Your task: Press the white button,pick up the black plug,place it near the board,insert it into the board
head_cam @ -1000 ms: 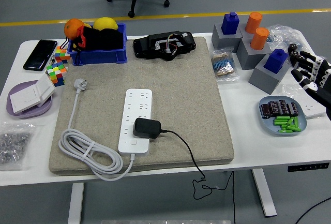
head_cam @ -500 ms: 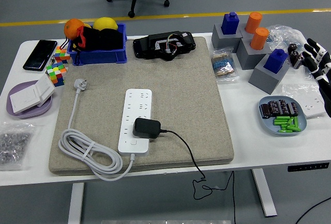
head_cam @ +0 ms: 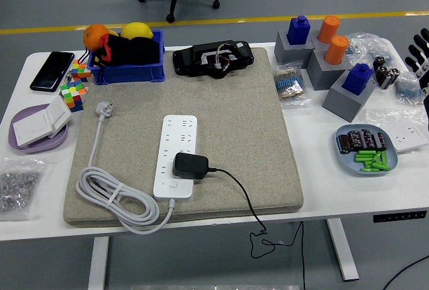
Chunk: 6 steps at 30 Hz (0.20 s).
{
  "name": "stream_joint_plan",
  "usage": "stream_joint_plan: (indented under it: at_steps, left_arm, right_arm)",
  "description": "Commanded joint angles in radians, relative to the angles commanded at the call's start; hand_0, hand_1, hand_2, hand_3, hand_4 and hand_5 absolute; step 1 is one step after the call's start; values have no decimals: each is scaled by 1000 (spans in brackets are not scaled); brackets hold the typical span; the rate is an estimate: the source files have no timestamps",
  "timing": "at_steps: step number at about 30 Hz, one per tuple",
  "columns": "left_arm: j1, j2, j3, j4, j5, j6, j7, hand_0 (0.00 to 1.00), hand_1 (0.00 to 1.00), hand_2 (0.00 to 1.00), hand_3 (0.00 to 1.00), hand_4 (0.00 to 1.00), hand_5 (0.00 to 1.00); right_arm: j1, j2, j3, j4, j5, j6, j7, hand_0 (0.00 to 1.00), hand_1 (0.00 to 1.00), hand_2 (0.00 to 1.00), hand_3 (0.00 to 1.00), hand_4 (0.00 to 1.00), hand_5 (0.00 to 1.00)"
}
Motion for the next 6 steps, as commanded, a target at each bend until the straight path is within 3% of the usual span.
stream_joint_plan:
  at_steps: [6]
  left_arm:
    - [-8, -7, -13, 0, -6, -3, 10, 696, 651, 636, 676, 533, 101]
  right_arm:
    - [11, 5, -5, 0, 13, -2, 31, 998, 998, 998, 998, 998, 998]
